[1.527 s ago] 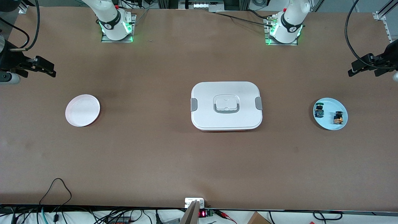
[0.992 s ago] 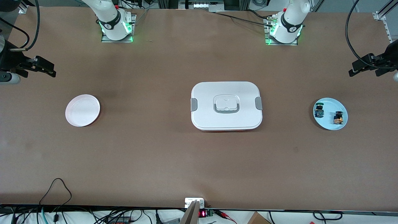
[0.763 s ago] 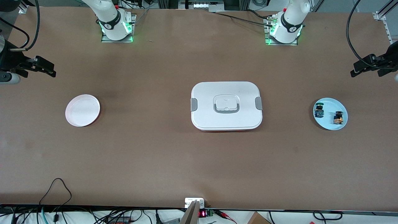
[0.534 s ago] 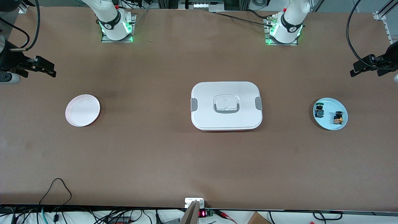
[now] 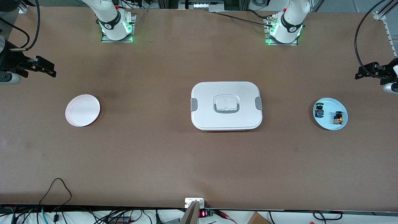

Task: Transfer orange switch to right arm and place
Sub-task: 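Move the left gripper over the orange switch on the blue plate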

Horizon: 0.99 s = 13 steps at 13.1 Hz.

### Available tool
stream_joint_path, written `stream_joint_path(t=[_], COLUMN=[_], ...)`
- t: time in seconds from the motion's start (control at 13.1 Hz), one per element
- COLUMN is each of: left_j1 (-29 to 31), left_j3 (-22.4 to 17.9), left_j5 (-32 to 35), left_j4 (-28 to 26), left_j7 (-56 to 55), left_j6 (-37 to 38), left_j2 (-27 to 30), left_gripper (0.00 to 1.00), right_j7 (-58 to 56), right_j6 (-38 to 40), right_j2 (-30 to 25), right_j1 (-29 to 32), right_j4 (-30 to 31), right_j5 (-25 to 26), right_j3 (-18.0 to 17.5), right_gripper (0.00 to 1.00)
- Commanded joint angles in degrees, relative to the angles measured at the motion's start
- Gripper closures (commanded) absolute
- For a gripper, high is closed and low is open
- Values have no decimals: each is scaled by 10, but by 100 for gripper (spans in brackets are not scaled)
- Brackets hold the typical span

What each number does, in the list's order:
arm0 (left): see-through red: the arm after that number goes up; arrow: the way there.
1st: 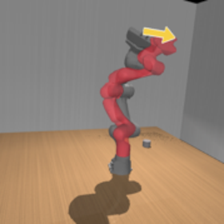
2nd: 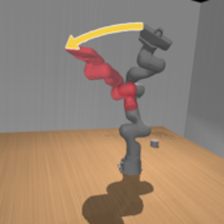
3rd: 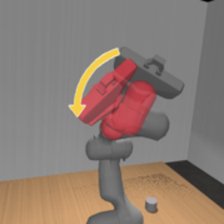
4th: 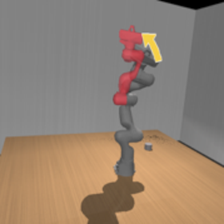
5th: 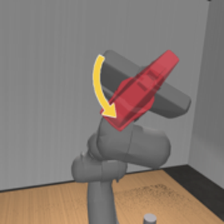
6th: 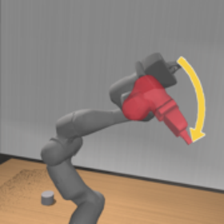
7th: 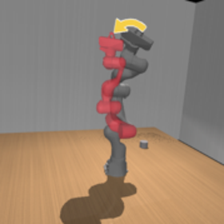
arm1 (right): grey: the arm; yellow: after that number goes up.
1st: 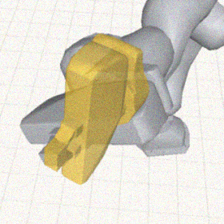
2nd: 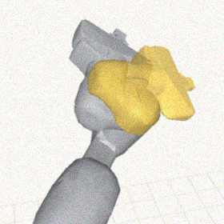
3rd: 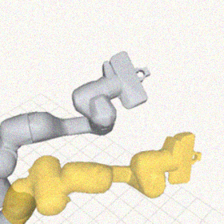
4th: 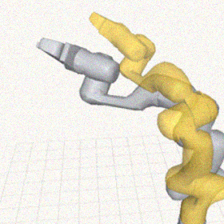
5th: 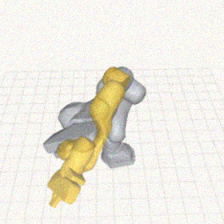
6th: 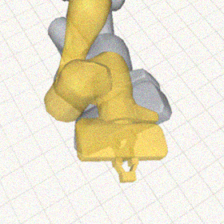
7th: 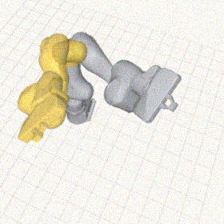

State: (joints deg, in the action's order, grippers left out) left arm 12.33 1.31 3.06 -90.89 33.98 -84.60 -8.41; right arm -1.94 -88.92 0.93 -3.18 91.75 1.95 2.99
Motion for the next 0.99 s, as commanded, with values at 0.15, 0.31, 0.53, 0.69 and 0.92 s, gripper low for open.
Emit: stream_joint_path(t=[0.15, 0.31, 0.53, 0.69, 0.92], left_j1=[22, 44, 69, 81, 105], left_j3=[3, 4, 4, 5, 9], left_j5=[33, 34, 28, 28, 25], left_j4=[1, -29, -94, -131, -183], left_j7=[263, 368, 527, 628, 751], left_j6=[-27, -86, -220, -305, -413], left_j2=[-77, -96, -110, -124, -133], left_gripper=[2, 2, 2, 2, 2], right_j7=[-6, -6, -7, -5, -3], right_j6=[8, 8, 8, 8, 8], right_j2=[-1, -1, -2, -2, -1], right_j1=[1, 1, -6, -5, -3], right_j4=[-8, -8, -8, -8, -8], right_j5=[-2, -3, -3, 0, 1], right_j3=[-3, -3, -4, -3, -1], right_gripper=[0, 0, 0, 0, 0])
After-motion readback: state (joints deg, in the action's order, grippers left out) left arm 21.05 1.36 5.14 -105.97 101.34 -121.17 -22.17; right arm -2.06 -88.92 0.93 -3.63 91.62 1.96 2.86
